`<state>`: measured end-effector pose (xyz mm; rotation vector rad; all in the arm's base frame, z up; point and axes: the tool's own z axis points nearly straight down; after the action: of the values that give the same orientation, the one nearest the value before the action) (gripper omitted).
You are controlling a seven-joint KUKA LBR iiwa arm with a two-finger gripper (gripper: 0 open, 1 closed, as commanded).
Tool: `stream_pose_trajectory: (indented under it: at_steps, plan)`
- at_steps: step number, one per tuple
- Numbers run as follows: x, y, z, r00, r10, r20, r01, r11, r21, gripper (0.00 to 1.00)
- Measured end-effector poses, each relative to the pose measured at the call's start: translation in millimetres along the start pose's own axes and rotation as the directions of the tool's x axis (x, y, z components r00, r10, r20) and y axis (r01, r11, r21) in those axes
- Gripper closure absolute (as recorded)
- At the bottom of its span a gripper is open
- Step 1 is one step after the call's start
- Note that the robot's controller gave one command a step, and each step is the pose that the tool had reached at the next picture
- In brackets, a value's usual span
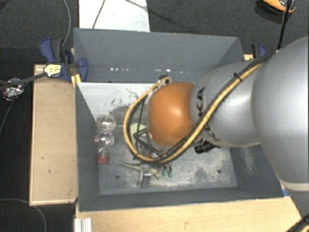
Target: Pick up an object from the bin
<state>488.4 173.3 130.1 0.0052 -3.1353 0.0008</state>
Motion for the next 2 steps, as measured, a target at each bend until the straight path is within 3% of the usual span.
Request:
stream_pose_trajectory:
  at_steps: [1,2]
  plan:
    - [-1.9,-0.7,-4.4,1.000,0.005,0.008,-0.005,1.000,-0.002,0.00]
    - [-4.8,-21.1,11.4,0.999,-0.040,0.006,0.040,0.999,-0.002,0.00]
